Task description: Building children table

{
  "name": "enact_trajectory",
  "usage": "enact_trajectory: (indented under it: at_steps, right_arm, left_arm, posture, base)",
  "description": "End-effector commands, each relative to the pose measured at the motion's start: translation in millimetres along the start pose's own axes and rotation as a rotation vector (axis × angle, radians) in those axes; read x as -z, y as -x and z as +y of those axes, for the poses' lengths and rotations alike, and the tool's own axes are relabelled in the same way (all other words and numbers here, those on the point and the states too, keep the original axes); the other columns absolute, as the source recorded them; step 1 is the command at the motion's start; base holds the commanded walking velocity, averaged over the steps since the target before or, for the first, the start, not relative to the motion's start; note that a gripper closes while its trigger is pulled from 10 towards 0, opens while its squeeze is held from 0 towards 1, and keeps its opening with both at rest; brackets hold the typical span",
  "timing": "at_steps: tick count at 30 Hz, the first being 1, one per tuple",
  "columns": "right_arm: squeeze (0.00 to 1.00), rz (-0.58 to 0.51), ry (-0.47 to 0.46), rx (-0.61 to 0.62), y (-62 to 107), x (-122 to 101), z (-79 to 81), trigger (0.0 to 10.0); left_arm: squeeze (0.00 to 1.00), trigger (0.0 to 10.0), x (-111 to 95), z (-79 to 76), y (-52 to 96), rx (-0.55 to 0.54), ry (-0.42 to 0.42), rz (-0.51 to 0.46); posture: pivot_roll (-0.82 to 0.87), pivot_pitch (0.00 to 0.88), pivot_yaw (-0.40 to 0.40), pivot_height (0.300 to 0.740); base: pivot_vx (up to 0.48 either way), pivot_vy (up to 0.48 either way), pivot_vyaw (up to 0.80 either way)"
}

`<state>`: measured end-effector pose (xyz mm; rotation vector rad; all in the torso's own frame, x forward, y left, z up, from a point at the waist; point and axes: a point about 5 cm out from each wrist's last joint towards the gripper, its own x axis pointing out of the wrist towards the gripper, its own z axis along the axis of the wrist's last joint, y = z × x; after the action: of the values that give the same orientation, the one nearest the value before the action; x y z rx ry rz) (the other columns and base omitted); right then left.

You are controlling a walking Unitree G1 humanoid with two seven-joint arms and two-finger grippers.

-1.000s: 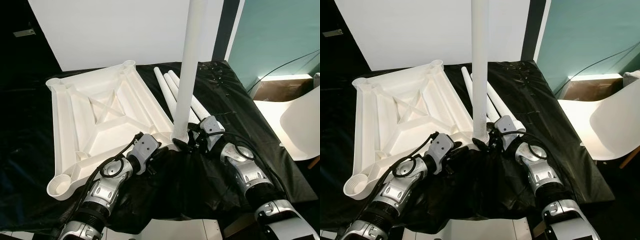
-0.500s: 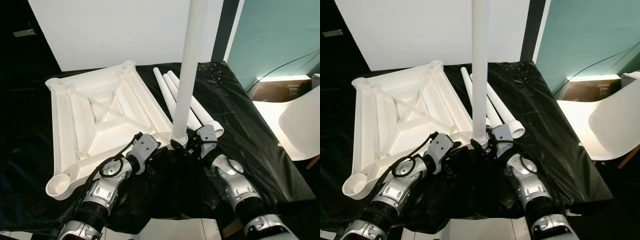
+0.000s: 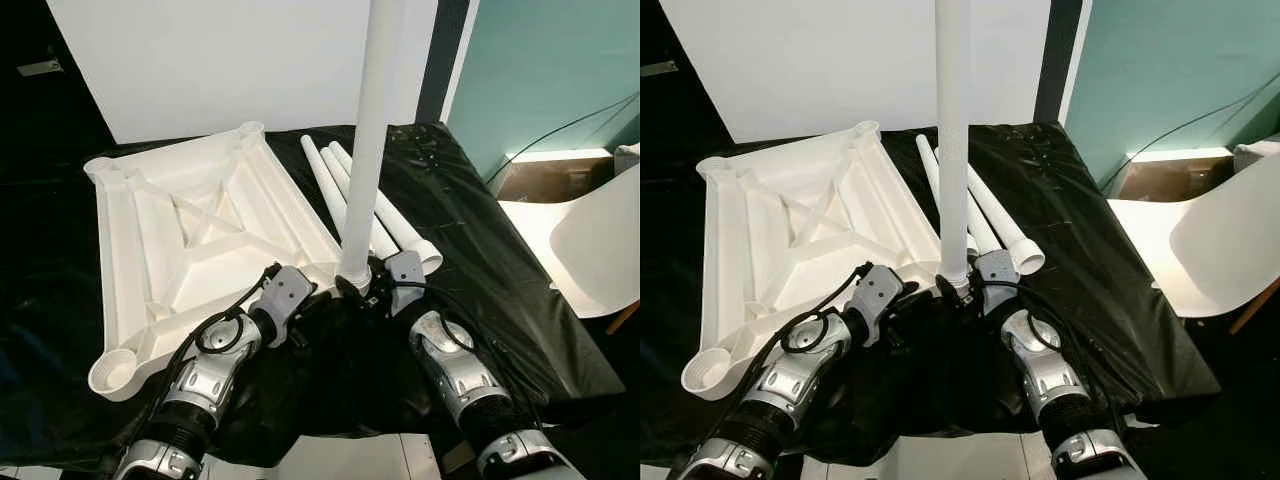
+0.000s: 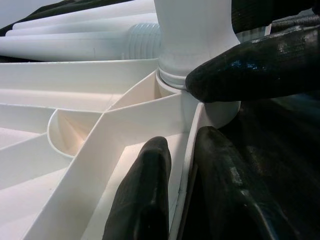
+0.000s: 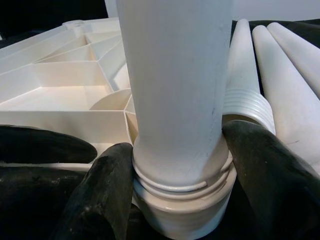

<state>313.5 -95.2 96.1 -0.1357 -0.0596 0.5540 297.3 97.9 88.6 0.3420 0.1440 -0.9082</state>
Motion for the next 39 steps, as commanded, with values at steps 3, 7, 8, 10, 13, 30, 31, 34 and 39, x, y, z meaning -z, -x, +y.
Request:
enact_trajectory:
  at_steps: [3, 7, 8, 10, 13, 30, 31, 34, 39]
  right_arm:
    - [0.00, -0.010, 0.031, 0.027, -2.5, -9, -12.7, 10.0]
    - [1.00, -0.021, 0.055, -0.022, -2.7, -14, -14.7, 10.0]
    - [0.98, -0.021, 0.065, -0.038, -3.1, -15, -15.2, 10.0]
    - [0.00, -0.019, 0.092, -0.091, -4.0, -18, -15.0, 10.0]
    - [0.00, -0.017, 0.119, -0.145, -3.9, -21, -15.3, 10.0]
    - [0.00, 0.063, 0.131, -0.318, -3.1, -21, -27.1, 0.0]
    - [0.00, 0.058, 0.111, -0.303, -3.3, -20, -25.2, 0.0]
    - [0.00, 0.029, 0.039, -0.226, -2.3, -12, -3.9, 0.0]
    - [0.00, 0.006, 0.002, -0.189, -3.0, -9, 10.5, 0.0]
  left_arm:
    - [0.00, 10.0, 28, -23.7, 0.4, 0.090, 0.054, 0.111]
    - [0.00, 10.0, 28, -23.8, 1.7, 0.088, 0.058, 0.113]
    - [0.00, 10.0, 28, -24.0, 2.1, 0.089, 0.058, 0.113]
    - [0.00, 10.0, 28, -24.6, 2.3, 0.090, 0.059, 0.113]
    - [0.00, 10.0, 28, -25.0, 2.1, 0.091, 0.060, 0.112]
    - [0.00, 10.0, 26, -26.5, -1.4, 0.086, 0.067, 0.103]
    - [0.00, 10.0, 26, -26.1, -1.1, 0.083, 0.068, 0.102]
    - [0.00, 10.0, 28, -26.6, 1.2, 0.081, 0.069, 0.107]
    - [0.00, 10.0, 28, -25.6, 2.3, 0.079, 0.070, 0.108]
  posture:
    - [0.04, 0.000, -0.007, 0.740]
    - [0.04, 0.000, -0.006, 0.740]
    - [0.04, 0.000, -0.005, 0.740]
    - [0.04, 0.000, -0.002, 0.740]
    - [0.04, 0.000, -0.002, 0.740]
    - [0.04, 0.000, -0.016, 0.740]
    - [0.04, 0.000, -0.016, 0.740]
    - [0.04, 0.000, -0.016, 0.740]
    - [0.05, 0.000, -0.015, 0.740]
  base:
    - [0.000, 0.000, 0.00]
    - [0.000, 0.000, 0.00]
    - [0.000, 0.000, 0.00]
    - [0.000, 0.000, 0.00]
    - [0.000, 0.000, 0.00]
    - [0.000, 0.000, 0.00]
    - [0.000, 0.000, 0.00]
    - [0.000, 0.000, 0.00]
    - [0.000, 0.000, 0.00]
